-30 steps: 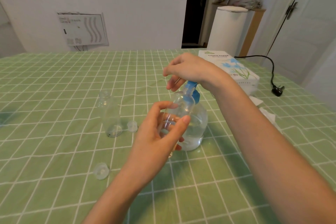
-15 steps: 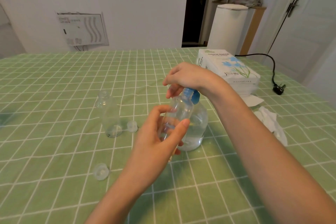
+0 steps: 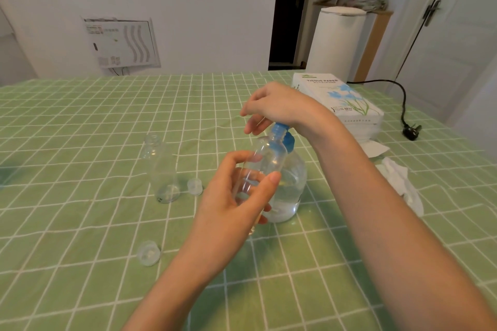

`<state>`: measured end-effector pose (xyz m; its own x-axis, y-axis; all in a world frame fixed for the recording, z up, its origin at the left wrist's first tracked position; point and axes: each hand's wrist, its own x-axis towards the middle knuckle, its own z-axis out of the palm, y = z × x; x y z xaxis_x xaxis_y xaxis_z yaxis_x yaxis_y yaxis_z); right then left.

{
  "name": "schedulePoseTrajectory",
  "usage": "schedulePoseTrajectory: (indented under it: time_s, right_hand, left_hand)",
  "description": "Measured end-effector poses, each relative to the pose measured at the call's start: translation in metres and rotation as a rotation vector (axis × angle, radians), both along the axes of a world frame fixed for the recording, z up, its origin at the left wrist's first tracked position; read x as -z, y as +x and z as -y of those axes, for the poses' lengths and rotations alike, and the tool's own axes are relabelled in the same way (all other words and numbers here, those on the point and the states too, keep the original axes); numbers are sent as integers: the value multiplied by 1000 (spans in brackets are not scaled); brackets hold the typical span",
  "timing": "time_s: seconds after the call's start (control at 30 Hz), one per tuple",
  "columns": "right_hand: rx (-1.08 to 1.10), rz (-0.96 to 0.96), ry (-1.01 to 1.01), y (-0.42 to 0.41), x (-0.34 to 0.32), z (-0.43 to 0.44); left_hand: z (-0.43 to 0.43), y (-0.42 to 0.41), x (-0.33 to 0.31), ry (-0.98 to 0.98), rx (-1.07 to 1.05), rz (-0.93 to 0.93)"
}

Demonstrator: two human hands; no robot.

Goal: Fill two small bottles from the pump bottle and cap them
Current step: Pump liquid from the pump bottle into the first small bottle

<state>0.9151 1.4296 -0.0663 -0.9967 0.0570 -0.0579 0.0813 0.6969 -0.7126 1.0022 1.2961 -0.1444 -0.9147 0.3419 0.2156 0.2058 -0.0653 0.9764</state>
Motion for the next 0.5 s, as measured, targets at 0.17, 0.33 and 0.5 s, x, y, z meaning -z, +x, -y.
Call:
schedulePoseTrajectory:
  time_s: [0.17,0.33,0.5]
  right_hand:
    - [-19,32,-22,-2,6,-1]
    - [-16,52,-26,-1,10,0]
    - [26,27,-30,-4,0,-1]
  left_hand:
    - [-1,-1,2,-9,-2,3]
    - [0,-1,5,-30,-2,5]
    - [0,-2,2,-22,0,-7]
